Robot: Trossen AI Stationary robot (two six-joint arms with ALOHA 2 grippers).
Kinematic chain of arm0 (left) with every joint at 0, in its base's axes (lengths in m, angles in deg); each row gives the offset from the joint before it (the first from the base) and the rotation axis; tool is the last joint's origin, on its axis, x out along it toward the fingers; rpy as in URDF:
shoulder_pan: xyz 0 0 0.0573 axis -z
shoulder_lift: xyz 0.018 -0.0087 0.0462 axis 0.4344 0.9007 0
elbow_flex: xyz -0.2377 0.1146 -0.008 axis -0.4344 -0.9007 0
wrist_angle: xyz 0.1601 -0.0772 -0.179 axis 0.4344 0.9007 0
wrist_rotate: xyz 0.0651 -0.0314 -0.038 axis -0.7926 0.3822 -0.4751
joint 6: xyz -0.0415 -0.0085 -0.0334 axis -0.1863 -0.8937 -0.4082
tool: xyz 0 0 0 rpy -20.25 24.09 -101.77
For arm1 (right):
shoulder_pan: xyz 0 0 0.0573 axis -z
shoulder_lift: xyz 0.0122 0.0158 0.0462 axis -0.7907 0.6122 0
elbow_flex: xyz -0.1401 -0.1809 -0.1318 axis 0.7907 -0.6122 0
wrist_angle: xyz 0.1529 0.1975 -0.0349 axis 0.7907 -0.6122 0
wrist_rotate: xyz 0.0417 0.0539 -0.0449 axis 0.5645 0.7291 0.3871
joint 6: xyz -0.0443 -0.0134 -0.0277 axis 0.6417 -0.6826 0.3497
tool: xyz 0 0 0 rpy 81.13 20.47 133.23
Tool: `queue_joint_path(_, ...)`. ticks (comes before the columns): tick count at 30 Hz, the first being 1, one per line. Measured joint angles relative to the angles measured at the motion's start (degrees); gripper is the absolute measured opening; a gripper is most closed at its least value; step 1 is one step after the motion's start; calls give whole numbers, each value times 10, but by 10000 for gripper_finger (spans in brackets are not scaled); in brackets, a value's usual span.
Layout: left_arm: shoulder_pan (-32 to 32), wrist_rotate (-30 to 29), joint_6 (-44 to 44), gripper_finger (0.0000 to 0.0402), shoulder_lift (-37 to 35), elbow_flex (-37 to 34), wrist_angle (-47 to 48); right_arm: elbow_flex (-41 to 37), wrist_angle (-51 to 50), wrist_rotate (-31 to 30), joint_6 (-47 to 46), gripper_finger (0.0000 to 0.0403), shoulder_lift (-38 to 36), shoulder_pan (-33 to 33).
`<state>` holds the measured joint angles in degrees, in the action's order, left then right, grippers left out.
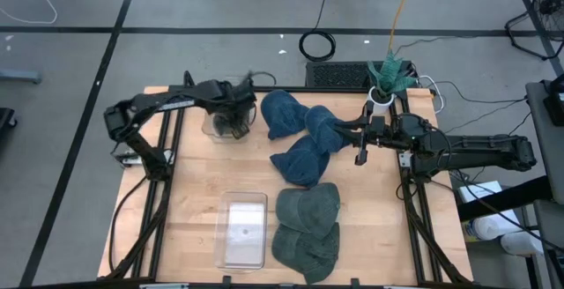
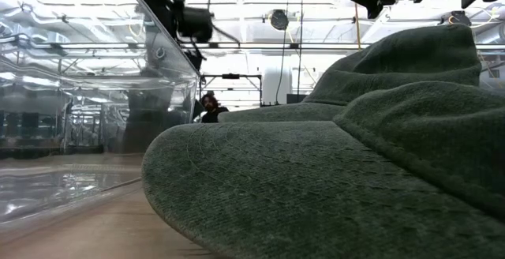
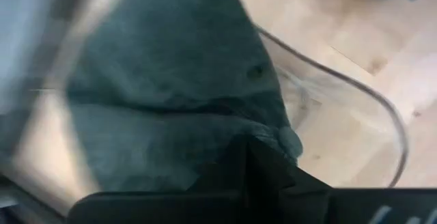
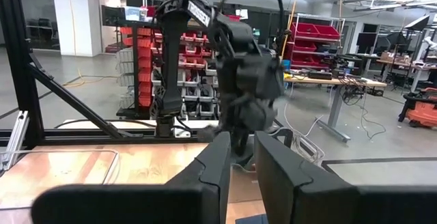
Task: Pick & Place hat
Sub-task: Put the top green cap into the top transparent bin
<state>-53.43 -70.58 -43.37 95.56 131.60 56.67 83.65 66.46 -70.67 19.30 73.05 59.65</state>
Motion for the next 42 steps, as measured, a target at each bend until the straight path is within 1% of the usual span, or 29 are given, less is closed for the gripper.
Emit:
queue_joint_path(3, 4, -2, 0, 11, 36, 0, 7, 0, 0, 0, 1, 54, 0, 0)
queue_joint_path(6, 4, -28, 0, 19, 67, 0, 9, 0, 0, 0, 1, 54, 0, 0)
queue_joint_path(9, 5, -54, -4, 13, 89, 0, 7, 0, 0, 0, 1, 54, 0, 0)
queue_joint_path(12, 5, -52, -14, 4, 102, 2, 5, 0, 0, 0, 1, 54, 0, 0)
queue_joint_path(15, 7, -49, -5, 11, 101, 2, 6, 0, 0, 0, 1, 54, 0, 0)
queue_joint_path(18, 13, -56, 4, 12, 78, -1, 10, 0, 0, 0, 1, 54, 0, 0)
queue_joint_path(21, 16, -56, 6, 4, 32, 8, 12, 0, 0, 0, 1, 54, 0, 0)
queue_joint_path(26, 19, -56, 10, 14, -45, 9, 12, 0, 0, 0, 1, 54, 0, 0)
queue_joint_path(27, 17, -63, 21, 13, -61, 9, 11, 0, 0, 0, 1, 54, 0, 0)
queue_joint_path(29, 11, -100, 55, 5, -88, 10, 14, 0, 0, 0, 1, 54, 0, 0)
queue_joint_path(31, -2, -129, 68, 5, -102, 10, 9, 0, 0, 0, 1, 54, 0, 0)
queue_joint_path(32, -14, -121, 68, 7, -105, 10, 5, 0, 0, 0, 1, 54, 0, 0)
queue_joint_path(35, -53, -47, 77, 5, -105, 4, 3, 0, 1, 0, 1, 54, 0, 0)
queue_joint_path(39, -86, -25, 82, 7, -80, -25, -28, 0, 2, 0, 1, 54, 0, 0)
queue_joint_path(40, -93, -4, 82, 8, -74, -34, -37, 0, 2, 0, 1, 54, 0, 0)
queue_joint_path(42, -105, 59, 94, 5, -66, -48, -59, 0, 2, 0, 1, 54, 0, 0)
